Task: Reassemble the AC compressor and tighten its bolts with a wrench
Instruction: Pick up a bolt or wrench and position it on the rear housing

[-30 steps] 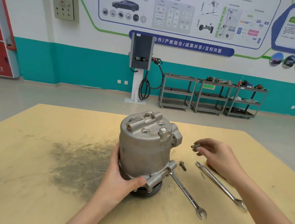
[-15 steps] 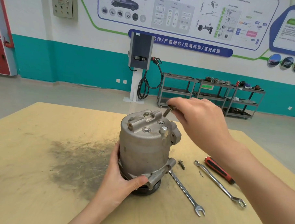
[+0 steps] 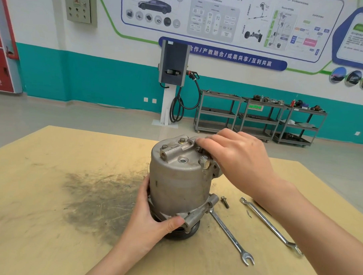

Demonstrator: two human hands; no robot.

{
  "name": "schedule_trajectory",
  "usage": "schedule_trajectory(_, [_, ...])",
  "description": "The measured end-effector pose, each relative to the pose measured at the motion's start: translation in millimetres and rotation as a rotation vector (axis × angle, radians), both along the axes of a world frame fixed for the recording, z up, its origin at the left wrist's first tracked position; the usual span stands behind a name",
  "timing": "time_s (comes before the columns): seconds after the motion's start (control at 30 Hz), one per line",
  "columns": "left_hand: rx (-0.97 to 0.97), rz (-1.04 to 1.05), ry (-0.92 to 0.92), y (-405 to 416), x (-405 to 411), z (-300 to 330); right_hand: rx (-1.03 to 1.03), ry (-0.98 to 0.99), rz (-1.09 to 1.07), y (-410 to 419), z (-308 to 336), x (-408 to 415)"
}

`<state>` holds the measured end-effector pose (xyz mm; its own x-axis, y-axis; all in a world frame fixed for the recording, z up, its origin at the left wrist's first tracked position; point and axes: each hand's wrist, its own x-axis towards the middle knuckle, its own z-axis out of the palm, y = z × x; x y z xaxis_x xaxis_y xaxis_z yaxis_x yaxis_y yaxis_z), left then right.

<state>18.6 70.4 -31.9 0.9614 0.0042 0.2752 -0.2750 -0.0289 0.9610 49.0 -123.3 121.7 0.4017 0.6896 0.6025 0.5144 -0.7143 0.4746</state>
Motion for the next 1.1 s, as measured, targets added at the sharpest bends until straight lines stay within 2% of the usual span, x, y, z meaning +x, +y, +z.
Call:
schedule_trajectory(0.1, [0.019,0.003,0.006,0.1,0.3,0.0,0.089,0.122,0.005,-0.8,2.9,-1.6])
schedule_trajectory(0.3, [0.04,0.016,0.002,0.3,1.1,-1.6,0.693,0.64,0.071,-4.6,6.4,4.5])
schedule_trajectory(0.4, [0.045,0.011,0.011,0.9,1.6,-2.8,0.828,0.848,0.055,-0.8,-1.3,8.4])
schedule_trajectory(0.5, [0.051,0.011,0.012,2.2,2.0,-3.8,0.918,0.933,0.085,0.6,-12.6,10.3])
schedule_trajectory(0.57, [0.053,0.009,0.008,2.6,2.2,-4.4,0.979,0.893,0.064,-3.4,-22.4,9.2])
schedule_trajectory(0.67, [0.061,0.012,0.004,3.3,2.5,-5.1,0.922,0.846,-0.163,-17.9,-43.6,5.3])
schedule_trajectory(0.8, [0.071,0.013,0.004,3.3,2.7,-5.7,0.841,1.129,-0.328,-41.3,-76.3,-4.8])
schedule_trajectory(1.0, [0.072,0.012,0.011,3.4,2.5,-6.0,0.285,1.071,-0.688,-55.2,-116.4,-13.5])
schedule_trajectory(1.1, [0.066,0.017,0.015,3.3,2.7,-6.4,0.161,1.014,-0.732,-52.0,-126.7,-15.3])
